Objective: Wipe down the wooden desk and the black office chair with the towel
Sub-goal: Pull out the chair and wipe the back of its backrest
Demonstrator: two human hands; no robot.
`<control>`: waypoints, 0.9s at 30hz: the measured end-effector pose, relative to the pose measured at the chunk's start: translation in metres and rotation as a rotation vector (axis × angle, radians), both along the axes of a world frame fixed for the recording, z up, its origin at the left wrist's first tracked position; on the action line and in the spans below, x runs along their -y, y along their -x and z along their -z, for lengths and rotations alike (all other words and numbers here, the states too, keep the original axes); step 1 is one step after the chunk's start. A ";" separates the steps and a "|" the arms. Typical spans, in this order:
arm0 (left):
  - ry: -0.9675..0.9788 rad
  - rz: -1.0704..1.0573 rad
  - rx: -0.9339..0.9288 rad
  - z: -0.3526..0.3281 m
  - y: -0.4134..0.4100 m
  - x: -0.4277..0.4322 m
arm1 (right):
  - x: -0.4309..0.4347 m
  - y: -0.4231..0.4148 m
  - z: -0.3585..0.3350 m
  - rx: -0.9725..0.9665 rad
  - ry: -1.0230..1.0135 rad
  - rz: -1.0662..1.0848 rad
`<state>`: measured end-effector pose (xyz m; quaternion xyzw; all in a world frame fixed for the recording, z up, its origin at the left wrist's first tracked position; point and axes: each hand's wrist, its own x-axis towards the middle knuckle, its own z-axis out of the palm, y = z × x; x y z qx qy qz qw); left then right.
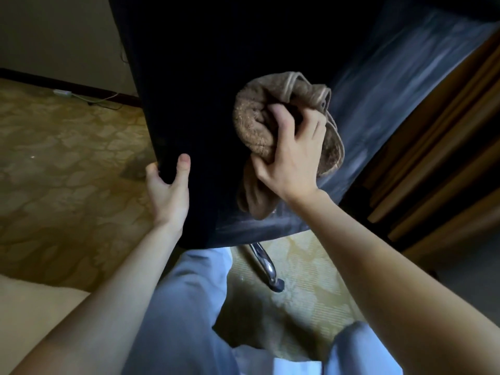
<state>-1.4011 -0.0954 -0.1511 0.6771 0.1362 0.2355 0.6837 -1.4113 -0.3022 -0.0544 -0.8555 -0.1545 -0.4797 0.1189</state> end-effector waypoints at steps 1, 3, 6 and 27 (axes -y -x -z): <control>-0.008 -0.002 -0.003 0.001 -0.001 0.001 | -0.004 -0.001 0.005 -0.017 -0.054 -0.009; -0.013 -0.026 -0.013 0.002 -0.003 0.003 | -0.014 -0.003 0.019 -0.028 -0.099 -0.013; -0.022 -0.037 0.002 0.006 -0.005 0.008 | -0.025 -0.005 0.055 -0.043 -0.059 -0.059; -0.088 -0.016 0.016 -0.002 -0.002 -0.004 | -0.006 0.021 0.092 -0.143 0.221 -0.183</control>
